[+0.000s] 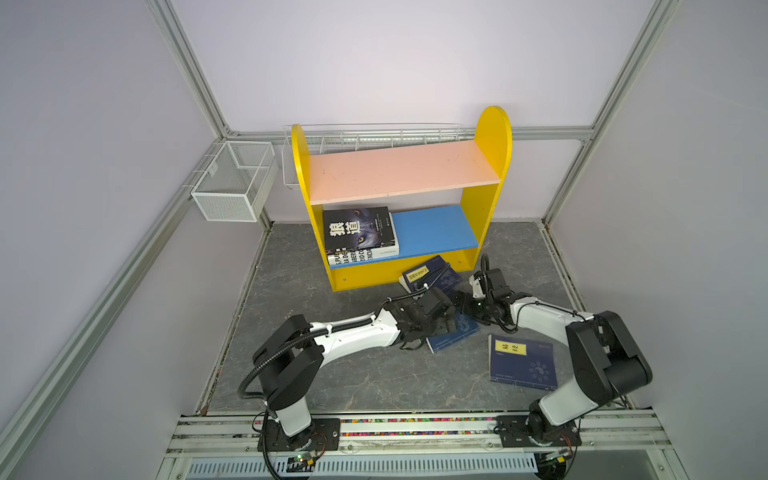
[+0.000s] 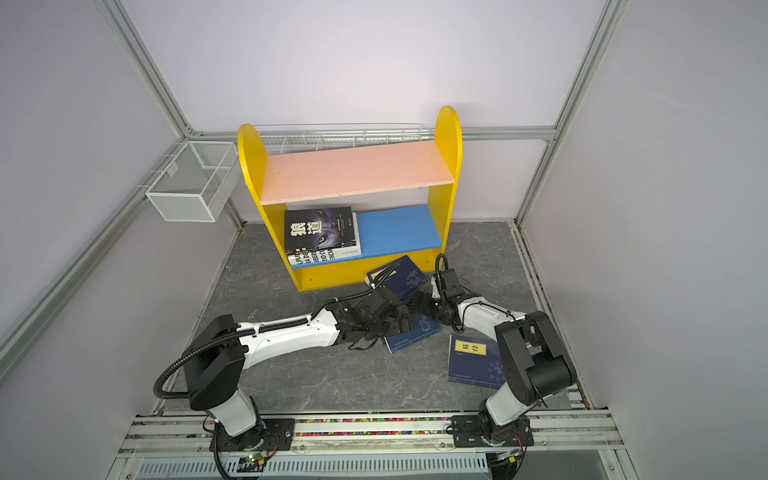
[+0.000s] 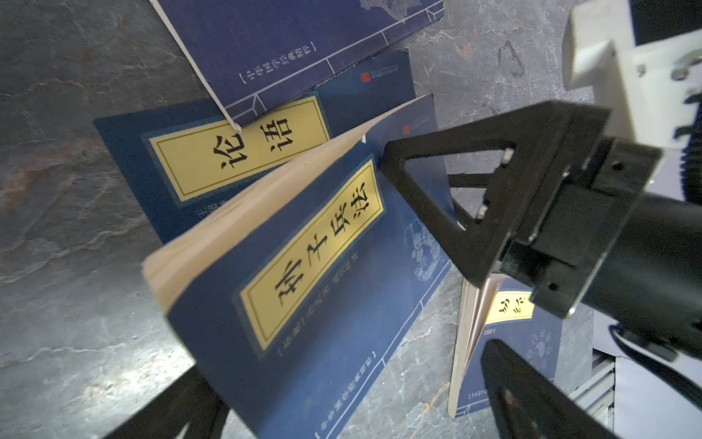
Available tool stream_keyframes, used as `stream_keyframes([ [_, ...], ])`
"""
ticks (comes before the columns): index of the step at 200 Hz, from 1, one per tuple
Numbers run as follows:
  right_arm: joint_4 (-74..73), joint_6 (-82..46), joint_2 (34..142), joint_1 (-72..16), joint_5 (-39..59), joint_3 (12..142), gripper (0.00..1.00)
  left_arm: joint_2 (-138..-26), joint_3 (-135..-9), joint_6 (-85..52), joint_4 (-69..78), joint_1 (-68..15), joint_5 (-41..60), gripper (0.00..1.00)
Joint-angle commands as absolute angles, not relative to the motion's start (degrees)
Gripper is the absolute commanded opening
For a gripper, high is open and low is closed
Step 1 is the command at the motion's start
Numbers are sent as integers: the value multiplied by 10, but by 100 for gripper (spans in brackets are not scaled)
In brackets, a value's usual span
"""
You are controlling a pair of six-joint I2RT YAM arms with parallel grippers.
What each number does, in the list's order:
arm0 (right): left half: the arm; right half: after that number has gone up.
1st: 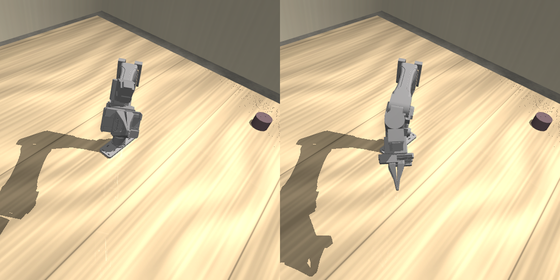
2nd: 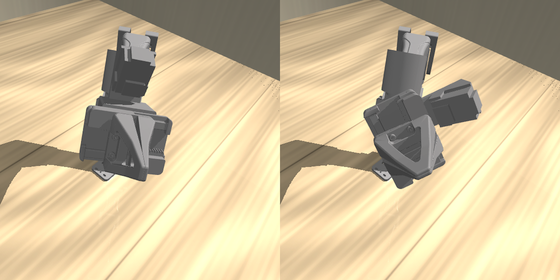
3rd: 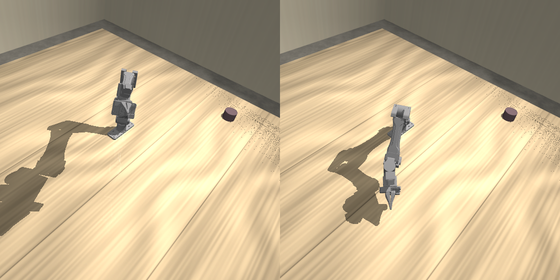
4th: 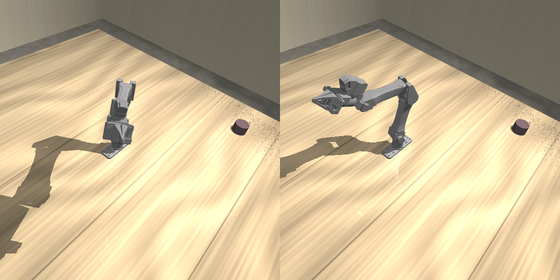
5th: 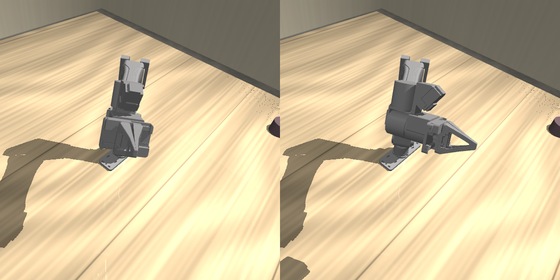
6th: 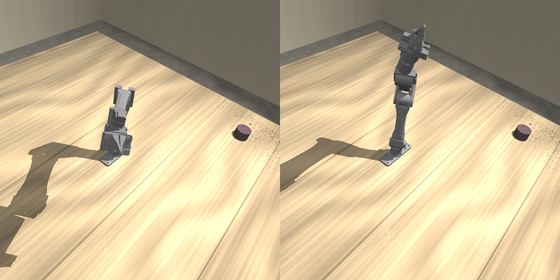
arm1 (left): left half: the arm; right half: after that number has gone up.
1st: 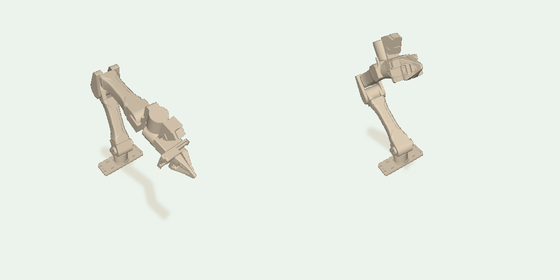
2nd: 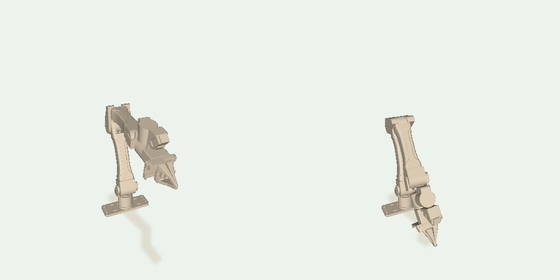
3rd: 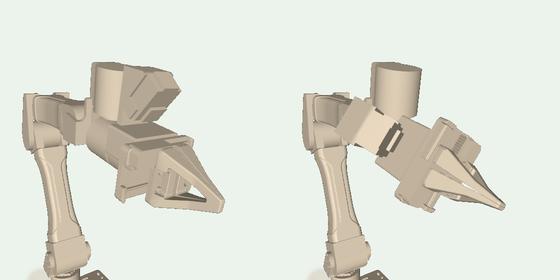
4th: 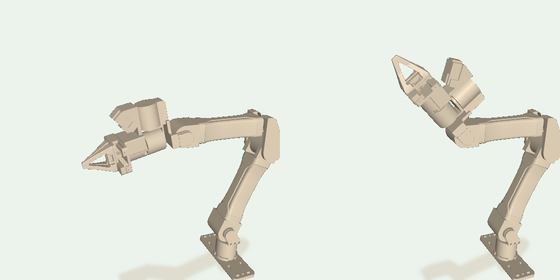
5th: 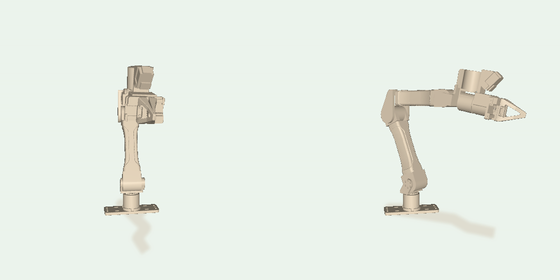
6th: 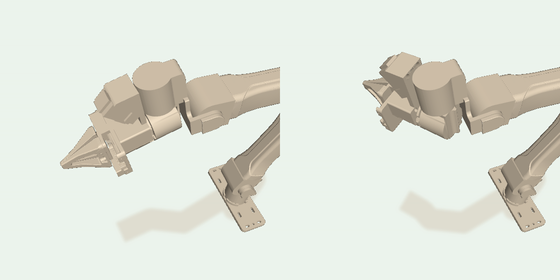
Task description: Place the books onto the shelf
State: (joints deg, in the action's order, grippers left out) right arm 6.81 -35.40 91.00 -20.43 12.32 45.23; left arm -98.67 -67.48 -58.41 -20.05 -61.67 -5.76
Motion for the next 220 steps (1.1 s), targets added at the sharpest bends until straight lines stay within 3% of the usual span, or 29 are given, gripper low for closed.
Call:
stream_keyframes([
  [1, 79, -370, 920, -216, 164, 456, 99, -973, -653, -587, -115, -623, -53, 100],
  [80, 50, -392, 923, -210, 211, 460, 100, -879, -461, -598, 194, -619, -73, 83],
  [122, 63, -392, 898, -204, 215, 469, 100, -881, -406, -606, 331, -618, -74, 67],
  [155, 74, -390, 882, -200, 209, 475, 100, -891, -426, -610, 296, -614, -70, 44],
  [220, 90, -382, 851, -188, 201, 476, 100, -899, -453, -615, 223, -613, -80, 24],
])
